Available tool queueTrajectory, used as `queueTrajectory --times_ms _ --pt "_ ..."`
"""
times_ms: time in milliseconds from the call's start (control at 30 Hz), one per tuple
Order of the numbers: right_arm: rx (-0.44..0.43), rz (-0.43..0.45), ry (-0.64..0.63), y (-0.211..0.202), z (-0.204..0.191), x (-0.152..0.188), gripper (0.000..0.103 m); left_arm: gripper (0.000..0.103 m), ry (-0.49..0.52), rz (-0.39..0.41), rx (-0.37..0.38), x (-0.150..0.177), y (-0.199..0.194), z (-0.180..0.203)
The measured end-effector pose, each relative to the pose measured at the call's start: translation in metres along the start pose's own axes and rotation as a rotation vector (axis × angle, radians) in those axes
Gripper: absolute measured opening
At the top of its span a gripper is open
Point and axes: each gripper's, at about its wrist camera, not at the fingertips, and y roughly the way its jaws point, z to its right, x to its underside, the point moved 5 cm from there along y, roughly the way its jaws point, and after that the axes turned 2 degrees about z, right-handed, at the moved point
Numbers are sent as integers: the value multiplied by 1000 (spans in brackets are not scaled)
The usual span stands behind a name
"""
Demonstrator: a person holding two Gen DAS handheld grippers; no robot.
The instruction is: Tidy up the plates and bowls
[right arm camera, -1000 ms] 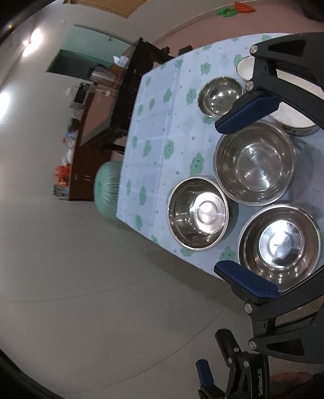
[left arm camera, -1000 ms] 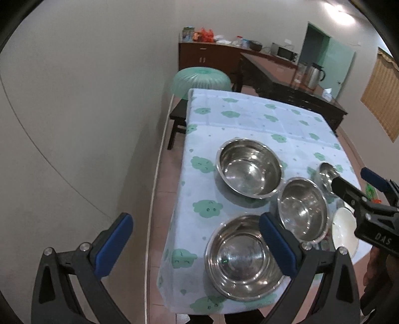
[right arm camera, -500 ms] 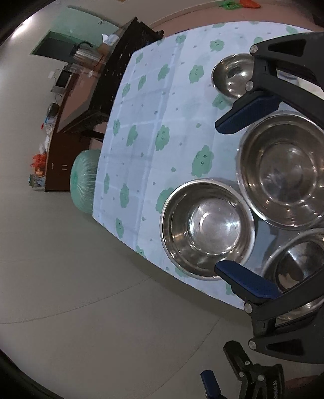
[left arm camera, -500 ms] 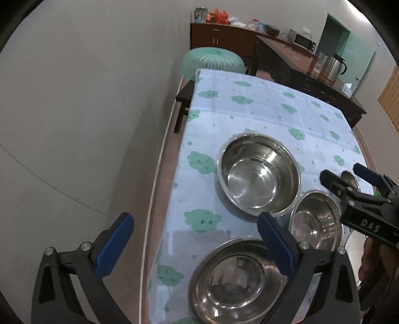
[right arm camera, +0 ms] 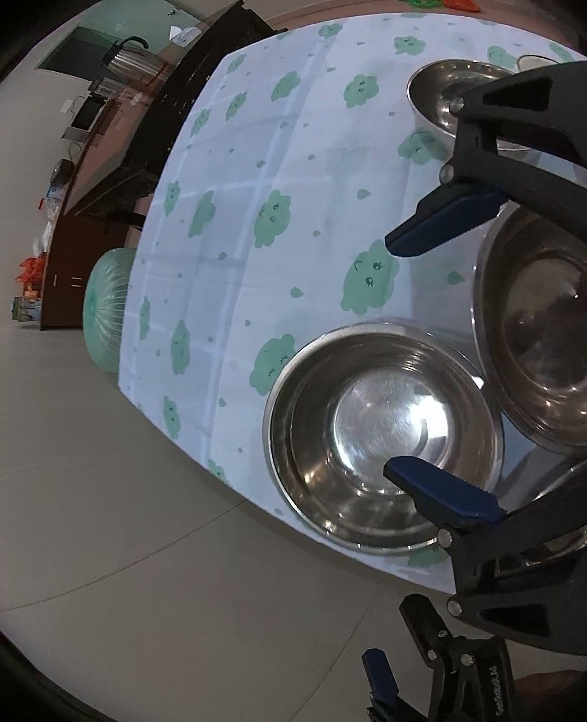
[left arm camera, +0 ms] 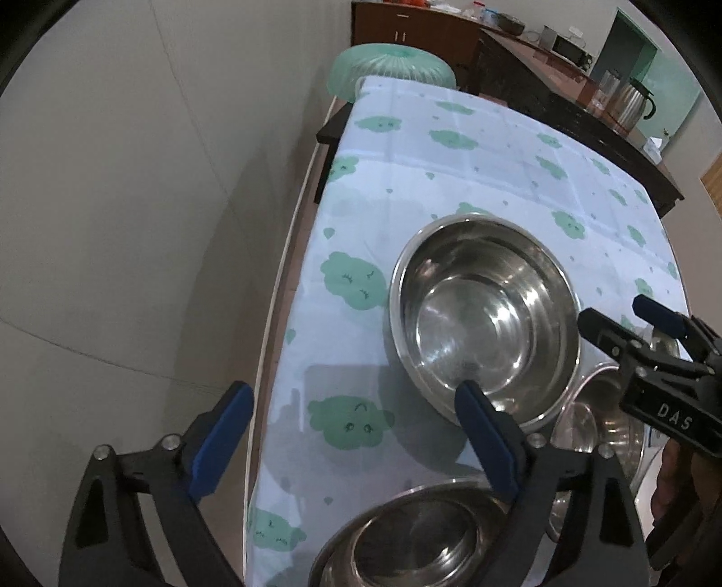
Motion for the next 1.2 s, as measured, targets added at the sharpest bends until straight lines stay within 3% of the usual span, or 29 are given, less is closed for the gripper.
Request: queueTrajectory --times_ms 67,267,433,567,767,967,1200 --pt "-4 -17 -2 8 2 0 81 86 2 -10 -4 -2 7 2" --pt "-12 -54 1 24 8 1 73 81 6 -18 -4 -9 18 7" --pt "-13 -86 2 34 11 2 57 61 -1 -52 3 -10 29 11" --pt "-17 -104 1 40 13 -1 56 48 0 -72 1 -10 36 13" --pt "-32 -140 3 52 15 -1 38 44 -6 -88 3 -13 45 15" --pt "-52 -164 4 58 15 0 31 41 6 -105 -7 -15 53 19" --pt "-85 -197 3 64 12 3 23 25 17 -119 -3 -14 58 25"
